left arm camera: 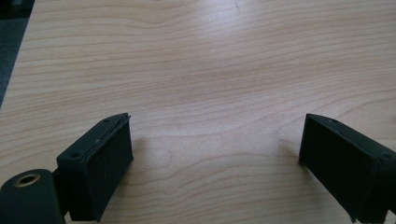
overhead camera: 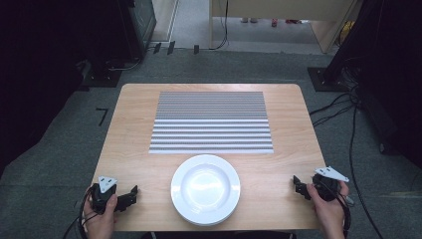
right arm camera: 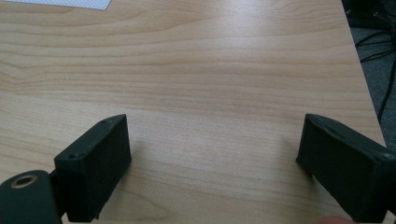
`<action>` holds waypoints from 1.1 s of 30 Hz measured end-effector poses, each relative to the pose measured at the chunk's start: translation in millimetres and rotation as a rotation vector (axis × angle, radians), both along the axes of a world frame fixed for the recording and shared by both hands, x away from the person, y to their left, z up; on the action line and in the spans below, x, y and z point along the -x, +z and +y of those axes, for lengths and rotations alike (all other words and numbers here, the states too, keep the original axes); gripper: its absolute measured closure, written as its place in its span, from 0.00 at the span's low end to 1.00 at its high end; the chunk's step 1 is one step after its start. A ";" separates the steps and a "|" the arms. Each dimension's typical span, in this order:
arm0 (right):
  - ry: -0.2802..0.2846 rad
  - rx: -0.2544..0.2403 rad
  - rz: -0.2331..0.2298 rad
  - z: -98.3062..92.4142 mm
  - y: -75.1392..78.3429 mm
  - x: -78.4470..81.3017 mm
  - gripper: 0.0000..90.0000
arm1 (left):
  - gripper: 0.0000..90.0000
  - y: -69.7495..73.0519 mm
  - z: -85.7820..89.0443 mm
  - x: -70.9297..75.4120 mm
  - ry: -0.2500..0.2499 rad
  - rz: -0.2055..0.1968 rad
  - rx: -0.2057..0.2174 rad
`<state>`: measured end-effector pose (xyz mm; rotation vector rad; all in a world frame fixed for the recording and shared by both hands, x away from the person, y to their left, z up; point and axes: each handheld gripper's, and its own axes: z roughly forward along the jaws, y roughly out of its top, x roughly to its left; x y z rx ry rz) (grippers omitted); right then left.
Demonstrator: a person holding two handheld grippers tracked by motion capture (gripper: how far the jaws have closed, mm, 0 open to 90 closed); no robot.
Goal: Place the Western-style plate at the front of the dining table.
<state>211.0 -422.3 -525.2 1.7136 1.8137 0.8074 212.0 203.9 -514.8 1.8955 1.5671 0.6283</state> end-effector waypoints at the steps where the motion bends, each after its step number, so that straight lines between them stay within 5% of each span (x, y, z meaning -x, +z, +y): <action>1: 0.002 -0.002 0.003 -0.3 0.3 -0.1 0.10 | 0.10 0.4 -0.4 0.0 -0.001 -0.002 0.000; 15: 0.037 -0.033 -0.027 13.7 9.4 1.7 0.11 | 0.10 12.7 -11.9 5.0 -0.032 -0.073 0.072; 22: 0.077 -0.032 -0.049 26.6 13.1 2.9 0.11 | 0.10 19.1 -24.7 6.4 -0.063 -0.084 0.172; 33: 0.142 -0.048 -0.065 48.5 15.4 3.7 0.11 | 0.11 24.0 -37.6 11.4 -0.118 -0.103 0.206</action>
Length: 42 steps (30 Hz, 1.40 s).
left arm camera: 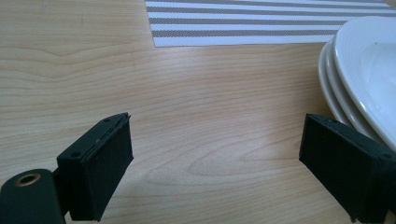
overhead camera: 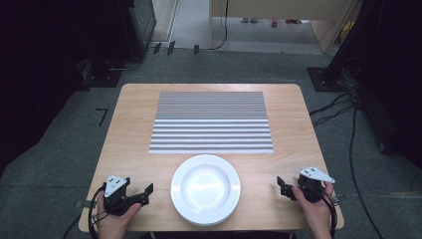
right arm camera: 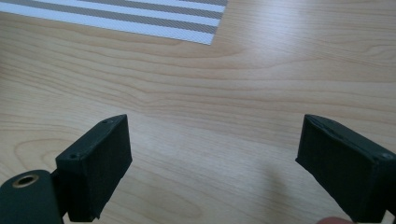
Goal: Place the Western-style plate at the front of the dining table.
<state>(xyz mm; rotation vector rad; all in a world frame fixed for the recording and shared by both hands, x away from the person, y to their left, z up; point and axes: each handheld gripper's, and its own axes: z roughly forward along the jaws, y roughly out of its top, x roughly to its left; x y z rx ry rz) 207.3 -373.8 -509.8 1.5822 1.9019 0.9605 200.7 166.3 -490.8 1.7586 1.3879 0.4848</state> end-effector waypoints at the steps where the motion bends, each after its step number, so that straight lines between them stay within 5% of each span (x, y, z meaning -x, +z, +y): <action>1: 0.005 -0.003 -0.002 1.7 0.3 0.2 0.11 | 0.11 0.2 -0.3 0.2 -0.002 0.000 0.000; 12: 0.052 -0.044 -0.016 17.3 3.0 2.2 0.11 | 0.11 -0.1 -13.7 3.6 -0.046 0.002 0.032; 42: 0.195 -0.104 -0.045 63.6 9.3 8.8 0.11 | 0.11 0.4 -28.7 8.5 -0.099 -0.003 0.026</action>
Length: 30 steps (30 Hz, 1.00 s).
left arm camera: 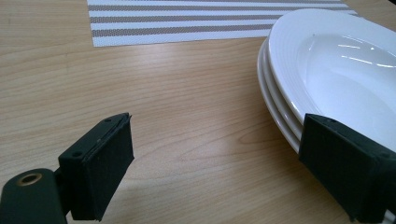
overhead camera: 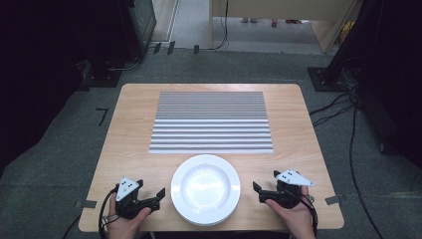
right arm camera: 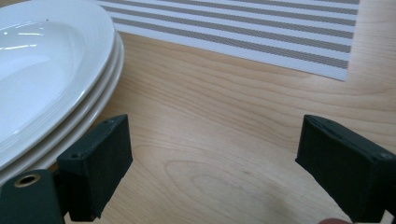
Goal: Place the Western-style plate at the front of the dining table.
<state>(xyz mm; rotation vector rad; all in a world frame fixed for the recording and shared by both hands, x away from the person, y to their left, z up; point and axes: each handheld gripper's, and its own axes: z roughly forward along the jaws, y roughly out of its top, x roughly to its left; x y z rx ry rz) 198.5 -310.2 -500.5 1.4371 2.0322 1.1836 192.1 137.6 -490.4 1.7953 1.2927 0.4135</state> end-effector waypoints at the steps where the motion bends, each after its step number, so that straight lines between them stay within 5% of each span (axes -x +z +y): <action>1: 0.005 0.001 -0.002 1.5 -0.2 0.1 0.11 | 0.11 -0.1 -0.7 0.2 -0.003 -0.001 -0.002; 23: 0.036 -0.023 -0.006 25.1 -2.4 2.8 0.19 | 0.16 -1.8 -9.9 2.4 -0.051 -0.012 0.005; 30: 0.062 -0.062 -0.033 32.1 -0.2 6.9 0.29 | 0.16 -1.8 -13.1 3.6 -0.064 -0.015 0.017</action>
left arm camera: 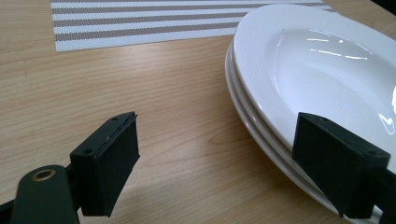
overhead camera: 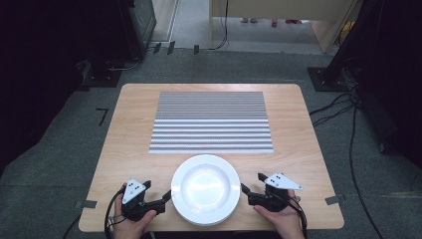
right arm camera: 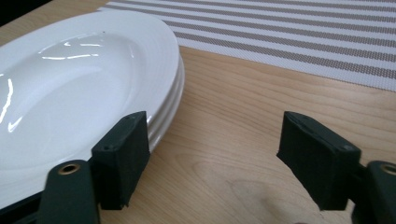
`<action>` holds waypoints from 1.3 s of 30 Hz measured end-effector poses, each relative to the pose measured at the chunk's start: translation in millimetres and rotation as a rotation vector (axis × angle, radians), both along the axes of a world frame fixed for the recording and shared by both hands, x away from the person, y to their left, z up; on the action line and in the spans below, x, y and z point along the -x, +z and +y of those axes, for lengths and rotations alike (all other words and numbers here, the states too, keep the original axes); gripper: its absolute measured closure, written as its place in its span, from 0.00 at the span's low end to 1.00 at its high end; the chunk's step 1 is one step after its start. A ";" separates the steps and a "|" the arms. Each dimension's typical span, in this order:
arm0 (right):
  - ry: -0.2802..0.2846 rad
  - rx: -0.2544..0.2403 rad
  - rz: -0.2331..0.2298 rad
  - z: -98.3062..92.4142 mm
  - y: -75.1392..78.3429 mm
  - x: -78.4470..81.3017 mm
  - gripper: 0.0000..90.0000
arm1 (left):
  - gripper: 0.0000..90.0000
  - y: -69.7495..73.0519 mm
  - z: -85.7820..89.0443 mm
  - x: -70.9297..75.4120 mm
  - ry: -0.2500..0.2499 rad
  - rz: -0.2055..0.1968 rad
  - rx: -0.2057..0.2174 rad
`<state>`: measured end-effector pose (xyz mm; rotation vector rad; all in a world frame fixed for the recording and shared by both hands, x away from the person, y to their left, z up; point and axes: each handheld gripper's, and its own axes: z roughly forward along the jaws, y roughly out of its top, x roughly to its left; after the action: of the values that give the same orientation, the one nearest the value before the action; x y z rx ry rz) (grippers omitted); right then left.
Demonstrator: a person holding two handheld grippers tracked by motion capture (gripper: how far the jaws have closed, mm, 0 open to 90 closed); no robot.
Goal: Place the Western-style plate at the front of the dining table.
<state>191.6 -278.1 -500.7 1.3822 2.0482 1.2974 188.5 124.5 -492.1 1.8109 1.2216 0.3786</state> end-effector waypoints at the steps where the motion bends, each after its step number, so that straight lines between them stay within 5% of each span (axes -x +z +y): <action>1: 0.003 -0.004 -0.007 0.8 0.4 0.6 0.29 | 0.16 0.0 0.2 -0.1 -0.001 0.001 0.004; 17: 0.029 -0.095 0.019 4.0 7.1 -4.5 0.43 | 0.16 1.2 -1.9 0.5 -0.019 0.011 0.027; 23: 0.086 -0.053 0.021 18.0 16.3 -12.0 0.45 | 0.16 1.0 -7.7 2.2 -0.042 0.010 0.030; 30: 0.101 -0.091 0.053 33.8 19.2 -21.3 0.52 | 0.27 -0.6 -16.5 4.5 -0.064 -0.004 0.004; 35: 0.085 -0.007 0.014 45.8 13.6 -18.8 0.53 | 0.33 -1.1 -21.8 6.1 -0.086 -0.006 0.008; 39: 0.086 -0.010 0.029 42.6 8.3 -15.6 0.57 | 0.37 -1.6 -24.7 7.0 -0.115 -0.003 0.014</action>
<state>207.2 -235.5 -492.4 1.3381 2.1449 1.3314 181.5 99.9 -493.7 1.8584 1.1094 0.3072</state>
